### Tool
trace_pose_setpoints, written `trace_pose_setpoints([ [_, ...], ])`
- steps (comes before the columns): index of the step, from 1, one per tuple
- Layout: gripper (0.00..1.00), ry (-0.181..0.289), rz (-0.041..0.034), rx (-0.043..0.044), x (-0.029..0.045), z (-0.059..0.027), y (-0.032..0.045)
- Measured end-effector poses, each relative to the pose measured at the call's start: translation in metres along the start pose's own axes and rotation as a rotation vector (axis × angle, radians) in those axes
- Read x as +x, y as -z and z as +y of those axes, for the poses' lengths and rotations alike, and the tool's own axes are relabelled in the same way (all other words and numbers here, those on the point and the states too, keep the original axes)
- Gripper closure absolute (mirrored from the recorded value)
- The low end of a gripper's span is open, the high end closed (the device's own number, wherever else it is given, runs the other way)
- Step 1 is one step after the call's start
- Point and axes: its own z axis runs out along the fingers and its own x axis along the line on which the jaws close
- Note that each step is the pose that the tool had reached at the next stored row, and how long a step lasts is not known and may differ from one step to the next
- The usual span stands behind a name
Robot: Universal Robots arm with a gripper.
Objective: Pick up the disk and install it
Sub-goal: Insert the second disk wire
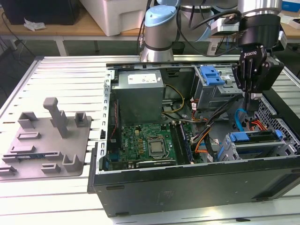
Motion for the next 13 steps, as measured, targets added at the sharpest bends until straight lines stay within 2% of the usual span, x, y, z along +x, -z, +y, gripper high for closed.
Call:
trace_pose_setpoints([
  [5, 0.84, 0.0, 0.0002, 0.0, -0.0001, -0.0036, -0.0003],
  [13, 0.84, 0.001, 0.0005, -0.0002, -0.0001, -0.0039, -0.0003],
])
